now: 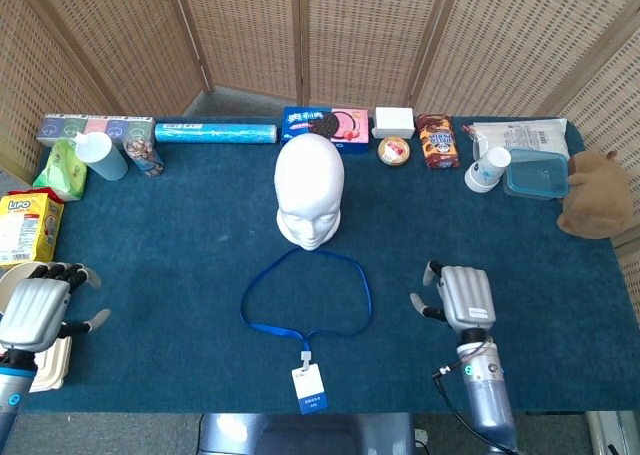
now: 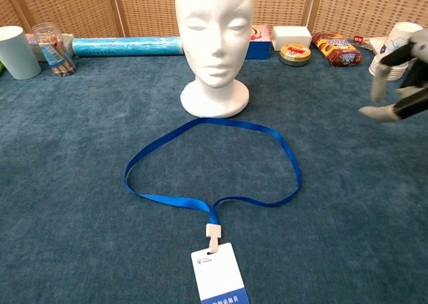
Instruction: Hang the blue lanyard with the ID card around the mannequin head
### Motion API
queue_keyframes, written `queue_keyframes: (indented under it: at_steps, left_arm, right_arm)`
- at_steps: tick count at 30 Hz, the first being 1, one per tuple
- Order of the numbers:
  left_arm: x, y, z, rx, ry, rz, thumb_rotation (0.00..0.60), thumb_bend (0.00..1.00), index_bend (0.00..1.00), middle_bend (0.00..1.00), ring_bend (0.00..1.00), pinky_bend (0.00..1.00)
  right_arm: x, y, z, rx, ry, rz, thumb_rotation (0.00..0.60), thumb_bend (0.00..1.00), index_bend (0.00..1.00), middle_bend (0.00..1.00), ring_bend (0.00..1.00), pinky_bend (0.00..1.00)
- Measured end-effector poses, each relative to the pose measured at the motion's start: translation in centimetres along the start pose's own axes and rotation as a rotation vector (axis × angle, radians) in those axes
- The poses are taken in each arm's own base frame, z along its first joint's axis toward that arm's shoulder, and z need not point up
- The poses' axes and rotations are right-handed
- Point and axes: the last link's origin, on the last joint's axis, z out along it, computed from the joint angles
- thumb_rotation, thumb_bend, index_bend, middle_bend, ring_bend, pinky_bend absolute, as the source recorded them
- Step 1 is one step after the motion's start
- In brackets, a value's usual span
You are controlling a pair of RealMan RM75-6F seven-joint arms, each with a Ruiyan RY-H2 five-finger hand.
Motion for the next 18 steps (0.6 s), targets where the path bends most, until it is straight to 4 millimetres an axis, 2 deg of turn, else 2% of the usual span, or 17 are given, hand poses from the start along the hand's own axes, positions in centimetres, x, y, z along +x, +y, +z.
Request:
queue_keyframes:
  at_steps: [5, 12, 18]
  left_arm:
    - [0.4, 0.5, 0.8, -0.02, 0.005, 0.012, 0.508, 0.2, 0.46, 0.44, 0.37, 0.3]
    - [0.6, 0.9, 1.3, -0.034, 0.004, 0.019, 0.509, 0.2, 0.46, 0.44, 0.37, 0.3]
    - [0.5, 0.9, 1.5, -0.017, -0.022, 0.022, 0.505, 0.2, 0.46, 0.44, 0.37, 0.3]
  right_arm:
    - [-1.4, -1.8, 1.4, -0.012, -0.026, 0.002, 0.452, 0.31, 0.54, 1.0, 1.0, 1.0]
    - [-2.4, -3.0, 2.3, -0.026, -0.048, 0.001, 0.454, 0.31, 0.54, 1.0, 1.0, 1.0]
    - [-4.4, -3.9, 3.6, -0.07, -0.096, 0.001, 0.453, 0.3, 0.54, 1.0, 1.0, 1.0]
